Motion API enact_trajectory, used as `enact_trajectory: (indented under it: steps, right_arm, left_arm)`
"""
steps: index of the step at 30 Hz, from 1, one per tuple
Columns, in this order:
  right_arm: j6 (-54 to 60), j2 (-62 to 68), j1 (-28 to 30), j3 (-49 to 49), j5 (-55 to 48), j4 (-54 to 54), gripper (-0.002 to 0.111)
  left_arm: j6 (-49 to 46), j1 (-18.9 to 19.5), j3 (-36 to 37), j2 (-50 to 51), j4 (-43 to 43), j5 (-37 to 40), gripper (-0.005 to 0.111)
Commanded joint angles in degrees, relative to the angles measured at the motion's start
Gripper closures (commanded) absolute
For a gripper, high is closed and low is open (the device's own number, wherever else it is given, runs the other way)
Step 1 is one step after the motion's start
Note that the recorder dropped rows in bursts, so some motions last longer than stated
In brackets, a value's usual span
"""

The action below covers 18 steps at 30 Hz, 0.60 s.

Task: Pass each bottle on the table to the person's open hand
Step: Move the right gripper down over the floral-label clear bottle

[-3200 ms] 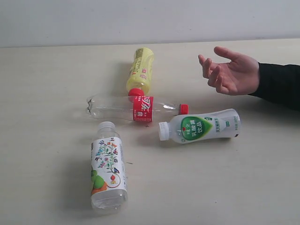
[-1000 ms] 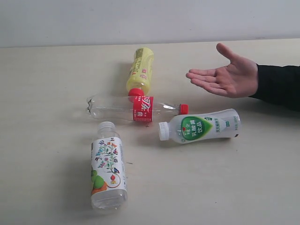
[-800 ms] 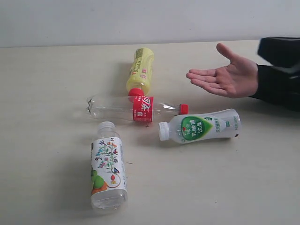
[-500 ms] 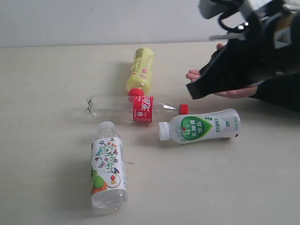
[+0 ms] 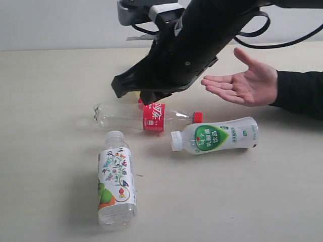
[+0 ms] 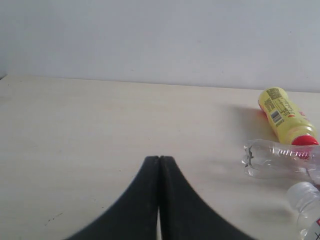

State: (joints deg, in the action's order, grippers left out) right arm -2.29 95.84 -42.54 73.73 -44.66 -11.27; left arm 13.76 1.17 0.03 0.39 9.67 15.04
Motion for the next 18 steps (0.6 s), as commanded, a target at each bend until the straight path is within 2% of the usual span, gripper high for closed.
enact_trajectory:
  steps: [1, 6, 10, 13, 18]
  right_arm:
    - [0.70, 4.60, -0.13, 3.69, -4.42, -3.82, 0.086]
    - [0.70, 9.29, -2.41, 6.74, -7.20, -5.49, 0.053]
    - [2.87, 12.55, -6.09, 8.64, -7.32, -4.57, 0.034]
    - [1.41, 14.83, -8.15, 10.14, -7.10, -3.70, 0.028]
    - [-13.56, 17.82, -10.17, 11.82, -6.11, 5.41, 0.028]
  left_arm:
    - [-0.12, -0.26, -0.03, -0.39, 0.14, -0.35, 0.107]
    - [-0.12, -0.26, -0.03, -0.39, 0.14, -0.35, 0.107]
    - [-0.12, -0.26, -0.03, -0.39, 0.14, -0.35, 0.107]
    - [-0.12, -0.26, -0.03, -0.39, 0.14, -0.35, 0.107]
    - [-0.12, -0.26, -0.03, -0.39, 0.14, -0.35, 0.107]
